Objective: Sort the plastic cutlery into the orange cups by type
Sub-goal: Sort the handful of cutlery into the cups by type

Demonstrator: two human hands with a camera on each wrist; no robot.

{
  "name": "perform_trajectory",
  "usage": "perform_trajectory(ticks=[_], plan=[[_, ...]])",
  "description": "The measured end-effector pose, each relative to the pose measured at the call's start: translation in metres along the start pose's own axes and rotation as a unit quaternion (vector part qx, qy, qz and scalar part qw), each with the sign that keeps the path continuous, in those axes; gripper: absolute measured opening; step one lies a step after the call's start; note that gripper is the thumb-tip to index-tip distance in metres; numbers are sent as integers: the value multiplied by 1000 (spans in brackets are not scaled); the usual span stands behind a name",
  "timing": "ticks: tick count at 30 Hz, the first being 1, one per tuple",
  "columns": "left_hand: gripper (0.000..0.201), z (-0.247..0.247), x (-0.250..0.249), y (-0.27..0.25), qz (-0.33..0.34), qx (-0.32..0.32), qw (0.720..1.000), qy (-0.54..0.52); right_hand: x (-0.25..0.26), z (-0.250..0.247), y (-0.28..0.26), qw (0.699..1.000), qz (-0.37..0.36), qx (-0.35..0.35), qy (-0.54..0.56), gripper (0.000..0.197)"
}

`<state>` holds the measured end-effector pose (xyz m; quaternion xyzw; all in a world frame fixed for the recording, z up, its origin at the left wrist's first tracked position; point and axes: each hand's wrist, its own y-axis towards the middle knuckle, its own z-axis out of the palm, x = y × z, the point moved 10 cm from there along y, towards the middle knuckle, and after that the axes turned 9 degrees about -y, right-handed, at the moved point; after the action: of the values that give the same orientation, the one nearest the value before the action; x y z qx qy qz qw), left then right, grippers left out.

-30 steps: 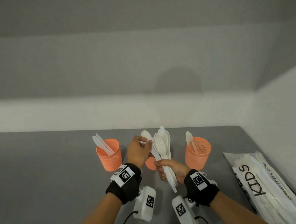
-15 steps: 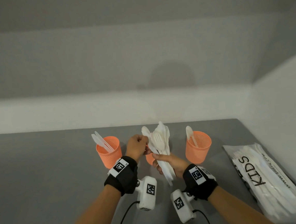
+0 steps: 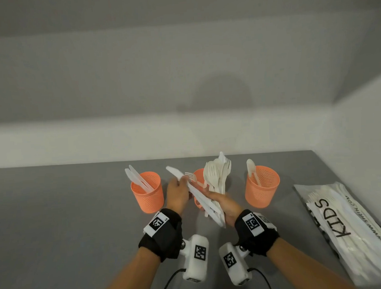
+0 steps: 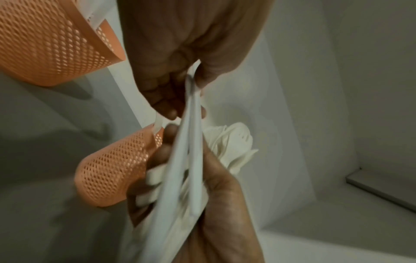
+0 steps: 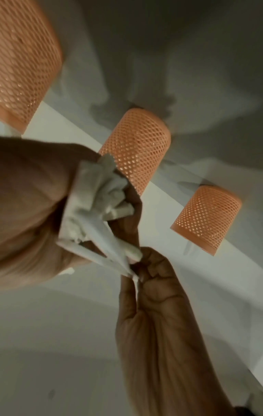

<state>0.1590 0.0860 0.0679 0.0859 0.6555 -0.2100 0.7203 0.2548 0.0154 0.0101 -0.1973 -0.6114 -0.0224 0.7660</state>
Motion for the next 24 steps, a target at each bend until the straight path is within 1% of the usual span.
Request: perform_trajectory(ticks=[1,3,4,6,8,10,11,12,13,14,16,17,18,20,22,24], plan=[[25,-6,-2,2,-5,-12,999,-31,1,-5,-1,1000,-10,-21,-14,34],[16,-15,-7,3,-15,-36,993,-109,4,-17,-2,995,-38,-68,-67,14],[14,-20,-11,4,-17,-48,990,-132,6,-19,-4,991,-53,-82,-87,9],[14,-22,-19,6,-11,-48,993,-111,7,-23,-4,987,-61,-102,-110,11],[9,-17,-24,6,5,-28,998,-53,9,-25,-3,982,-64,-119,-134,10],[8,-8,-28,3,30,-5,999,-20,13,-27,-3,971,-72,-134,-185,9],[7,-4,-32,1,44,3,999,-14,15,-27,-3,965,-80,-137,-208,14],[6,0,-37,0,58,10,998,-8,17,-25,-3,962,-85,-137,-223,24],[5,10,-42,-2,69,22,997,-1,17,-27,-6,963,-83,-129,-222,31],[5,13,-48,-3,80,29,996,6,16,-21,-6,968,-74,-108,-216,29],[10,25,-58,-4,92,65,993,19,12,-13,-9,976,-43,-53,-208,9],[15,28,-61,-5,92,86,992,30,10,-7,-10,978,-27,-27,-206,9],[19,31,-62,-4,90,106,989,43,9,-3,-12,977,-17,-4,-210,13],[18,34,-63,-3,88,134,985,68,8,5,-15,977,-2,35,-212,17],[15,36,-64,1,99,148,980,89,6,8,-17,977,20,60,-203,21],[20,40,-64,4,110,161,974,117,5,9,-20,977,39,71,-196,19]])
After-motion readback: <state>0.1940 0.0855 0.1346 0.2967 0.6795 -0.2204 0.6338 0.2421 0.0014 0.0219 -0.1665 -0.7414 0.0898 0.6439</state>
